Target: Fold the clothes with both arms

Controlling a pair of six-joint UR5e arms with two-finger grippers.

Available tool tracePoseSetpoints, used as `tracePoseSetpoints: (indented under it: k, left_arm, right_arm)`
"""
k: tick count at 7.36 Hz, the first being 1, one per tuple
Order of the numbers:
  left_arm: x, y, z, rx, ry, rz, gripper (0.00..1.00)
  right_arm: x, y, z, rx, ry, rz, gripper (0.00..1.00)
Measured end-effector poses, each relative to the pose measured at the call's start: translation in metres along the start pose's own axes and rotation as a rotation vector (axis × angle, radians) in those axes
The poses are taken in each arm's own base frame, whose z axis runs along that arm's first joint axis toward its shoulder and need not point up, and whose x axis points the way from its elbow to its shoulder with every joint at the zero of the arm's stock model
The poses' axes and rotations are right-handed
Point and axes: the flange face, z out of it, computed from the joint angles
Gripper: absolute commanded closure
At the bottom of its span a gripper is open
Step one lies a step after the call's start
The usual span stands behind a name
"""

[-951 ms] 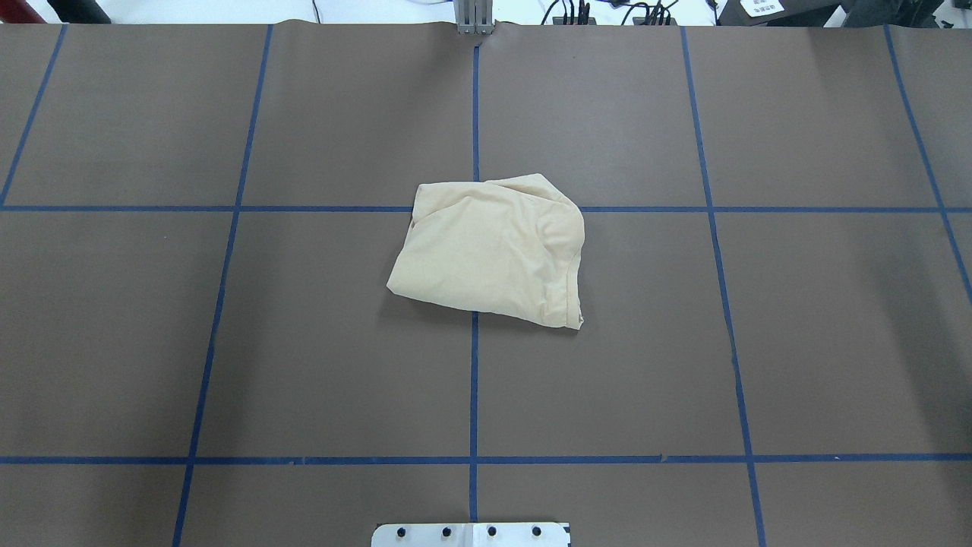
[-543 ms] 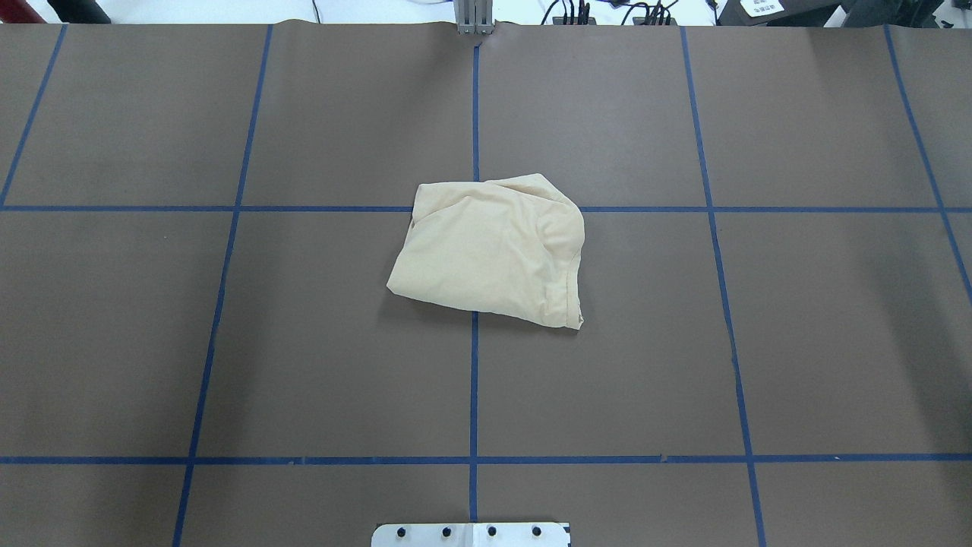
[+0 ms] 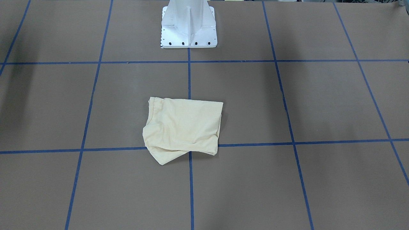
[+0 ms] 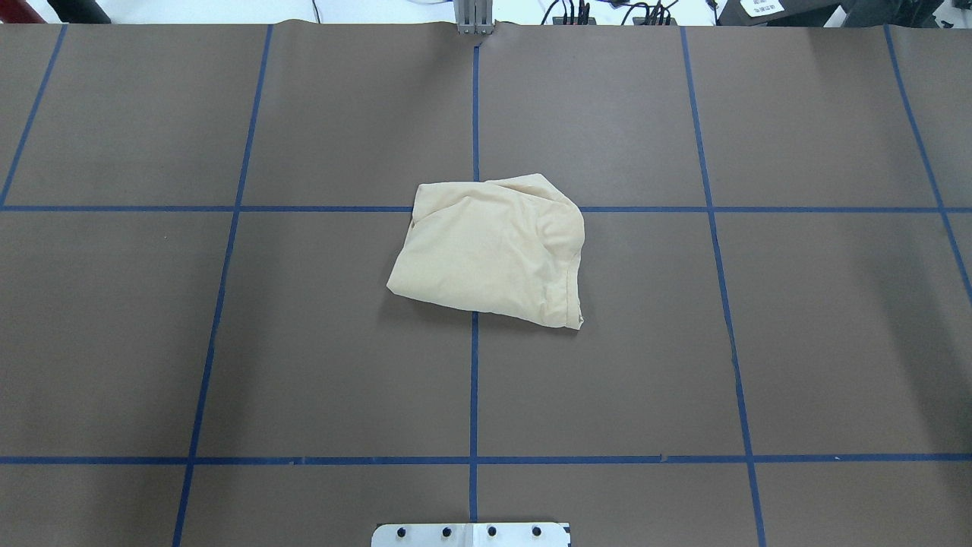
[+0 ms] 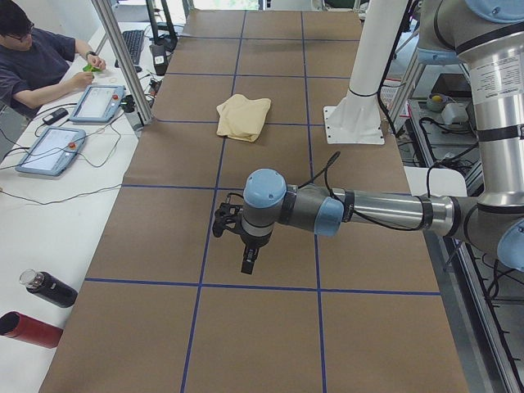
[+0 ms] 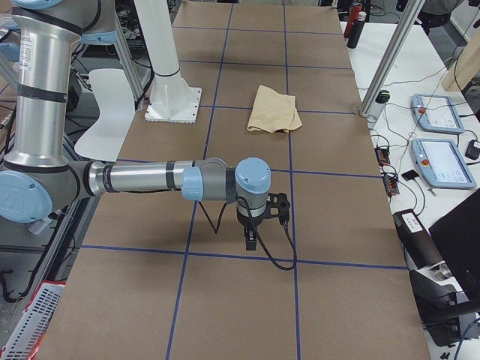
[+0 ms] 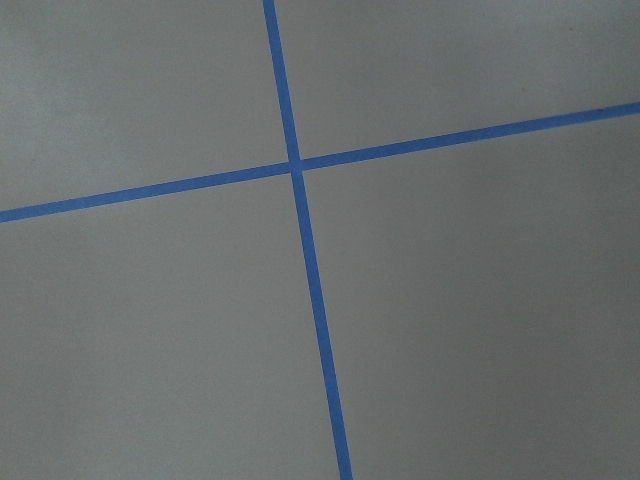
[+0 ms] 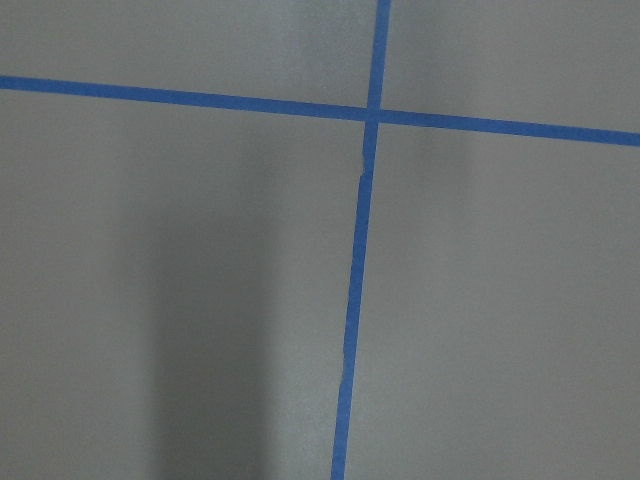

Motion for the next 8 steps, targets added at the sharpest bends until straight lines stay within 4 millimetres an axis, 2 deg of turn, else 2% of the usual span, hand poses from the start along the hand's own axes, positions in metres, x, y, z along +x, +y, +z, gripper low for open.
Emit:
tracePoseSetpoints:
  k: [8]
  left_arm:
    - [-0.0111, 0.0069, 0.0113, -0.026, -0.004, -0.028, 0.00]
  right_arm:
    - [0.0010, 0.0007, 0.0017, 0.015, 0.001, -0.006, 0.00]
